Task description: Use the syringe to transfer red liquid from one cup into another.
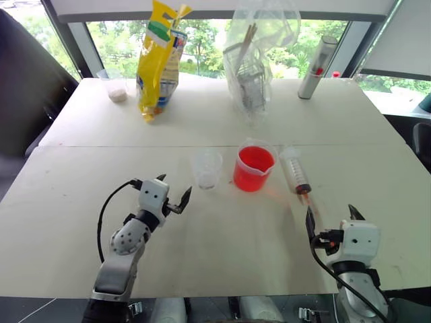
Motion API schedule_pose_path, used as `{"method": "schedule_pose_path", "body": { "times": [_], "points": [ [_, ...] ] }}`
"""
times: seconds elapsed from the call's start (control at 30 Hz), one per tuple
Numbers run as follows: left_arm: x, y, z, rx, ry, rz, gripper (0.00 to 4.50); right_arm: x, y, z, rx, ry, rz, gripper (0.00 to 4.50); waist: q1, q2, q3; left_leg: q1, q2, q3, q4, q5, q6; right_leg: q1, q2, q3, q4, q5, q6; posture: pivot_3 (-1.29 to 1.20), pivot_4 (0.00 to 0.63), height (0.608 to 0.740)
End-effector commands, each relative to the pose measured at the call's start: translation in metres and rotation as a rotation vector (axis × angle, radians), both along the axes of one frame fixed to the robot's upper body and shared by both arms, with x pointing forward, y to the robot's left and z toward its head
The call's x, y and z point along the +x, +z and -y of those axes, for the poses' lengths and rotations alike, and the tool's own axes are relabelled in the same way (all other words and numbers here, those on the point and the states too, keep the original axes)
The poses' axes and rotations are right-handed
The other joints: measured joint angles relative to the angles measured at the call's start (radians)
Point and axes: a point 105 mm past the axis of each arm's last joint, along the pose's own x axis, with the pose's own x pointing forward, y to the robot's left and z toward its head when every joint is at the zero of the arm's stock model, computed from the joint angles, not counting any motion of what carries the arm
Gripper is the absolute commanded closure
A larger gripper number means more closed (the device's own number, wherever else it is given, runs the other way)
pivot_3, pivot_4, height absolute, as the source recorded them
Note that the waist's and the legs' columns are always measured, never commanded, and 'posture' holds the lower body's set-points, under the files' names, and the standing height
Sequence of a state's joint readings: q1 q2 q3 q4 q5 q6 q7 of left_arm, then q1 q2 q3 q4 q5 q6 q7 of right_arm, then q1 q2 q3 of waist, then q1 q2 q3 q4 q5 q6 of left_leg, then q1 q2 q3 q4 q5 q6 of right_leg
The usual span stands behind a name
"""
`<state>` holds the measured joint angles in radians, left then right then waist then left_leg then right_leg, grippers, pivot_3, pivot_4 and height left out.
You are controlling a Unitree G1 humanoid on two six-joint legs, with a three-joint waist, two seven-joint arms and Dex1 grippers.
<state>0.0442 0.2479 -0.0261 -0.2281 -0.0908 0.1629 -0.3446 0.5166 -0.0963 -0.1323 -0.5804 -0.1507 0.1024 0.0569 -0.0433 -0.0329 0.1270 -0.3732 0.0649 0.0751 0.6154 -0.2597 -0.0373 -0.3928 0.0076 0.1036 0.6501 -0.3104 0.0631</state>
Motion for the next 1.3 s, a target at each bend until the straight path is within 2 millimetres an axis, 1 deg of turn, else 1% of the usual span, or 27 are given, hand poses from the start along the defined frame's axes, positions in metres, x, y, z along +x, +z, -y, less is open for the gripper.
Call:
{"method": "schedule_pose_path", "body": {
  "times": [0.03, 0.2, 0.3, 0.4, 0.6, 0.9, 1.03, 1.17, 1.27, 1.3],
  "points": [
    [-0.001, 0.016, -0.001, -0.01, -0.003, 0.052, 0.0, -0.001, 0.006, -0.004, 0.009, 0.012, 0.025, 0.05, 0.0, 0.0, 0.0, 0.0, 0.0, 0.0, 0.0, 0.0, 0.0, 0.0, 0.0, 0.0, 0.0, 0.0, 0.0, 0.0, 0.15, 0.739],
    [0.0, 0.018, -0.007, -0.006, 0.006, 0.047, 0.0, -0.002, 0.002, -0.01, 0.021, 0.023, 0.018, 0.05, 0.0, 0.0, 0.0, 0.0, 0.0, 0.0, 0.0, 0.0, 0.0, 0.0, 0.0, 0.0, 0.0, 0.0, 0.0, 0.0, 0.15, 0.739],
    [0.0, 0.019, -0.005, -0.008, -0.009, 0.049, 0.0, 0.0, 0.001, -0.011, 0.027, 0.019, 0.022, 0.05, 0.0, 0.0, 0.0, 0.0, 0.0, 0.0, 0.0, 0.0, 0.0, 0.0, 0.0, 0.0, 0.0, 0.0, 0.0, 0.0, 0.15, 0.739],
    [0.001, 0.021, -0.006, -0.005, -0.017, 0.052, 0.0, 0.002, 0.002, -0.016, 0.031, 0.025, 0.028, 0.05, 0.0, 0.0, 0.0, 0.0, 0.0, 0.0, 0.0, 0.0, 0.0, 0.0, 0.0, 0.0, 0.0, 0.0, 0.0, 0.0, 0.15, 0.739],
    [0.005, 0.022, -0.009, -0.004, -0.016, 0.058, 0.0, 0.002, 0.001, -0.02, 0.034, 0.027, 0.029, 0.05, 0.0, 0.0, 0.0, 0.0, 0.0, 0.0, 0.0, 0.0, 0.0, 0.0, 0.0, 0.0, 0.0, 0.0, 0.0, 0.0, 0.15, 0.739],
    [-0.001, 0.018, -0.009, -0.008, -0.014, 0.045, 0.0, 0.006, 0.001, -0.025, 0.044, 0.055, 0.019, 0.05, 0.0, 0.0, 0.0, 0.0, 0.0, 0.0, 0.0, 0.0, 0.0, 0.0, 0.0, 0.0, 0.0, 0.0, 0.0, 0.0, 0.15, 0.739],
    [-0.005, 0.018, -0.008, -0.012, -0.011, 0.042, 0.0, 0.005, 0.0, -0.023, 0.04, 0.071, 0.004, 0.05, -0.001, 0.0, 0.0, 0.0, 0.0, 0.0, 0.0, 0.0, 0.0, 0.0, 0.0, 0.0, 0.0, 0.0, 0.0, 0.0, 0.15, 0.739],
    [-0.002, 0.017, -0.003, -0.026, -0.016, 0.041, 0.0, 0.006, 0.004, -0.016, 0.025, 0.086, -0.003, 0.05, 0.0, 0.0, 0.0, 0.0, 0.0, 0.0, 0.0, 0.0, 0.0, 0.0, 0.0, 0.0, 0.0, 0.0, 0.0, 0.0, 0.15, 0.739],
    [0.001, 0.02, 0.006, -0.04, -0.07, 0.036, 0.0, 0.007, 0.011, -0.01, 0.011, 0.117, -0.011, 0.05, 0.001, 0.0, 0.0, 0.0, 0.0, 0.0, 0.0, 0.0, 0.0, 0.0, 0.0, 0.0, 0.0, 0.0, 0.0, 0.0, 0.15, 0.739],
    [0.002, 0.024, 0.007, -0.046, -0.107, 0.029, 0.0, 0.008, 0.016, -0.011, 0.011, 0.142, -0.016, 0.05, 0.001, 0.0, 0.0, 0.0, 0.0, 0.0, 0.001, 0.0, 0.0, 0.0, 0.0, 0.0, 0.0, 0.0, 0.0, 0.0, 0.15, 0.739]
  ]
}}
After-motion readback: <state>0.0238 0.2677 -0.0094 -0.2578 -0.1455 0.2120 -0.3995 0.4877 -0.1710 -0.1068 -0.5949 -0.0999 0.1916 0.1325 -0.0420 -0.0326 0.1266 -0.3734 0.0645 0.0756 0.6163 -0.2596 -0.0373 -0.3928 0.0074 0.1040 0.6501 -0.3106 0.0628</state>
